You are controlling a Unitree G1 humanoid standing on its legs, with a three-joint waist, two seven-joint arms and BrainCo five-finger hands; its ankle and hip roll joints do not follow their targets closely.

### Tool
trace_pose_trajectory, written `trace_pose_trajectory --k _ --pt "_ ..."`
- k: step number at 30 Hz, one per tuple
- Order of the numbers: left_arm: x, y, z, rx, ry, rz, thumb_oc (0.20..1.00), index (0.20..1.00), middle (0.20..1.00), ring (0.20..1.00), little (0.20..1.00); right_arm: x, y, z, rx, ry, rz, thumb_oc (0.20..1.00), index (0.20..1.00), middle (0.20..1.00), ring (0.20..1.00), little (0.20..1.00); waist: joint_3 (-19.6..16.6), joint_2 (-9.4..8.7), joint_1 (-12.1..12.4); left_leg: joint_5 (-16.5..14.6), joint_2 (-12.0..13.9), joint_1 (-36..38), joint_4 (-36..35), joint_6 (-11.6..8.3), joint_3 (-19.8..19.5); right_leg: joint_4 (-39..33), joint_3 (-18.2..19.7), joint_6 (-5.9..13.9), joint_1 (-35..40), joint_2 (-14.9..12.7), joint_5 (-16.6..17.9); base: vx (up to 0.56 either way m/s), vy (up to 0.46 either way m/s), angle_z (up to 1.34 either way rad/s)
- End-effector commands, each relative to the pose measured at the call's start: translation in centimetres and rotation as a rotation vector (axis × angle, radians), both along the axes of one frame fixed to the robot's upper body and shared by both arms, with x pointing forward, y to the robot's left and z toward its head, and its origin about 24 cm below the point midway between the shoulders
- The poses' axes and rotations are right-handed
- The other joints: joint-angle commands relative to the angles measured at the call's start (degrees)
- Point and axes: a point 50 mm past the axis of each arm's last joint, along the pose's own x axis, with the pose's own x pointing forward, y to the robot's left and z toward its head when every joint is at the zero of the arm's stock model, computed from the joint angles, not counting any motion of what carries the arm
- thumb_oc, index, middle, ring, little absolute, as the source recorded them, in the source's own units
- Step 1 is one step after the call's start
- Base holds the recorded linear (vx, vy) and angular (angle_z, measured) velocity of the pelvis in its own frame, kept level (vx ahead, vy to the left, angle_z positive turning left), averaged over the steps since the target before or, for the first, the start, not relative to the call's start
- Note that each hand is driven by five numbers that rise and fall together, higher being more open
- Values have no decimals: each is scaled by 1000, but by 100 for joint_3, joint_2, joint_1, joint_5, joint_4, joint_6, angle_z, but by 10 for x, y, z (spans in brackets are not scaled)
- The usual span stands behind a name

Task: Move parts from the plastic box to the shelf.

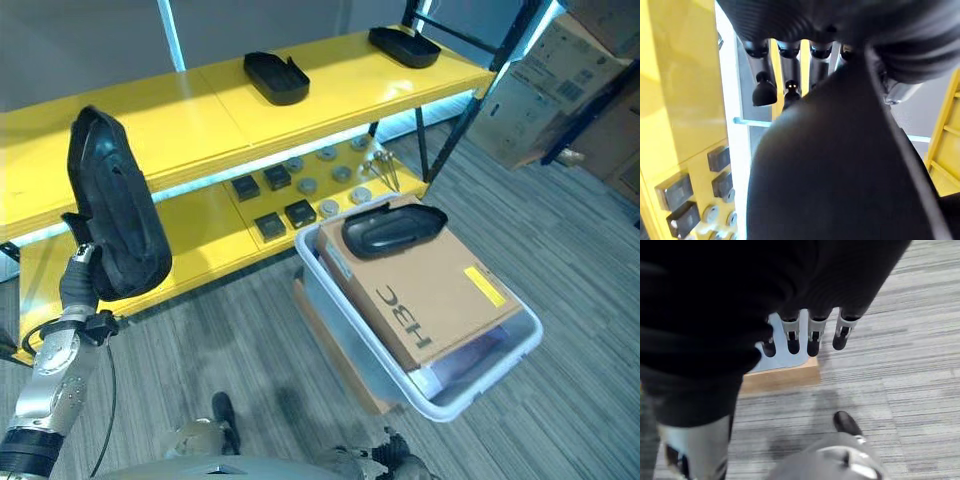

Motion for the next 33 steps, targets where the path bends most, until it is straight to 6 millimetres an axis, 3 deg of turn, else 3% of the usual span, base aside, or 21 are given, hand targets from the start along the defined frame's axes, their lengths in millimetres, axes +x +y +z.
trace_pose_trajectory --k 1,6,11,13,16,17,20,21,23,26,28,33 --pt "3 5 40 28 -242 -15 200 200 200 200 200 -8 -3 -1 5 13 -62 1000 1000 1000 1000 1000 -203 158 77 353 457 -848 -15 -386 -649 82 -212 -77 108 615 -360 195 175 10" --pt "13 -1 46 34 -245 -89 200 200 200 200 200 -21 -5 -6 22 44 -172 1000 1000 1000 1000 1000 -401 69 176 -197 -209 -743 133 92 -766 767 -90 112 285 321 -735 244 235 15" --pt "25 -14 52 13 -243 -139 200 200 200 200 200 -24 -13 -5 26 30 -223 1000 1000 1000 1000 1000 -353 70 -45 -616 -707 -602 170 568 -805 2645 432 387 -417 -161 -143 135 220 27" --pt "30 -20 54 0 -242 -137 200 200 200 200 200 -21 -16 -3 26 16 -235 1000 1000 1000 1000 1000 -262 102 -226 -745 -850 -444 140 679 -915 3109 872 422 -968 -119 78 127 71 7" --pt "37 -29 58 -13 -250 -139 200 200 200 200 200 -15 -20 -1 26 -4 -228 1000 1000 1000 1000 1000 -118 143 -435 -732 -879 -203 41 589 -1154 2605 1199 333 -1368 122 189 95 -108 16" --pt "40 -34 62 -12 -258 -141 200 200 200 200 200 -13 -23 0 26 -18 -228 1000 1000 1000 1000 1000 -15 150 -571 -658 -797 -90 -11 516 -1239 1698 1299 240 -1514 289 478 131 -302 23" --pt "43 -42 63 -10 -260 -175 200 200 200 200 200 -17 -27 0 31 -23 -260 1000 1000 1000 1000 1000 77 -38 -835 -859 -896 134 -34 461 -1663 -248 1928 465 -1689 450 1086 226 -360 24" --pt "43 -44 63 -13 -259 -191 200 200 200 200 200 -19 -26 -1 36 -19 -273 1000 1000 1000 1000 1000 91 -84 -885 -930 -909 167 1 474 -1782 -535 2107 515 -1781 435 1263 310 -337 94" --pt "38 -43 60 -16 -253 -223 200 200 200 200 200 -26 -23 -3 42 -2 -284 1000 1000 1000 1000 1000 161 -143 -970 -1136 -814 326 135 498 -1949 -647 2312 609 -1971 364 1501 351 -340 118" --pt "35 -43 59 -30 -240 -237 200 200 200 200 200 -36 -23 -5 37 30 -270 1000 1000 1000 1000 1000 99 -237 -986 -1145 -649 410 213 436 -1944 -528 2269 620 -1717 408 1306 271 -276 58" --pt "40 -52 59 -77 -231 -245 200 200 200 200 200 -38 -24 -5 31 41 -245 1000 1000 1000 1000 1000 -22 -361 -1055 -1126 -370 394 396 276 -1769 -435 2207 477 -1420 536 1121 304 -366 67" --pt "48 -66 61 -123 -229 -259 200 200 200 200 200 -31 -34 -1 40 28 -312 1000 1000 1000 1000 1000 -94 -438 -1108 -1045 44 255 680 47 -1516 -565 2035 230 -1133 772 872 153 -253 52"
